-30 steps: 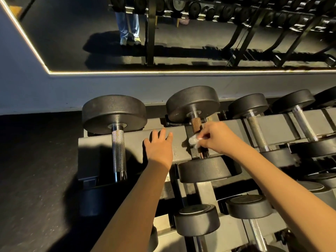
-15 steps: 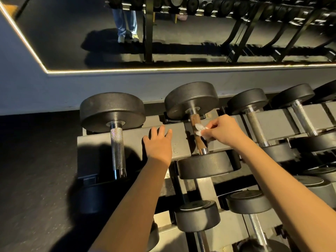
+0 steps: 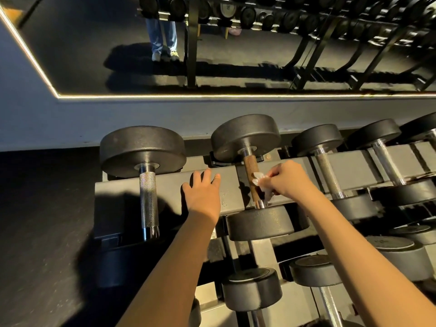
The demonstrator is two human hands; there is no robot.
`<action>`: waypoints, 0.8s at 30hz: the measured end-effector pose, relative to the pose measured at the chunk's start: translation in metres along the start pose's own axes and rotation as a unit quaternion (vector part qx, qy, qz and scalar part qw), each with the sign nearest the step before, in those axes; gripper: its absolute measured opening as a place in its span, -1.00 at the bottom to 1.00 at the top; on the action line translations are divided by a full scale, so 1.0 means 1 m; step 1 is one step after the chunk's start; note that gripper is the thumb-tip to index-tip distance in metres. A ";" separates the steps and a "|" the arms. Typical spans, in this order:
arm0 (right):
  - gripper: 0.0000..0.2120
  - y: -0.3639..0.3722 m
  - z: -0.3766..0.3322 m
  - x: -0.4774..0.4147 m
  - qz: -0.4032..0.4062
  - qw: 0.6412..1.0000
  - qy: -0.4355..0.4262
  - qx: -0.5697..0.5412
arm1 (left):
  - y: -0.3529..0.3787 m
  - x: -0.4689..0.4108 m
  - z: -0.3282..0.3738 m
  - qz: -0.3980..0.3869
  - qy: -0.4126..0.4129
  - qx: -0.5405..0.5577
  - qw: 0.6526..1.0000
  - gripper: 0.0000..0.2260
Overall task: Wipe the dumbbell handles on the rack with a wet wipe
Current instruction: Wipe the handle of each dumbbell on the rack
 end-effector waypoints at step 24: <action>-0.88 0.010 -0.002 0.006 -0.036 0.996 -0.015 0.082 | 0.001 -0.001 0.000 -0.012 -0.004 -0.003 1.000 -0.25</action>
Point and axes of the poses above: each hand's wrist, its own x-axis away from the middle knuckle, its own y-axis out of the palm, z = x × y, the point moved 8 cm from there along -x, towards the middle knuckle, and after that the axes turned 3 degrees about x, right-handed, at the moved point
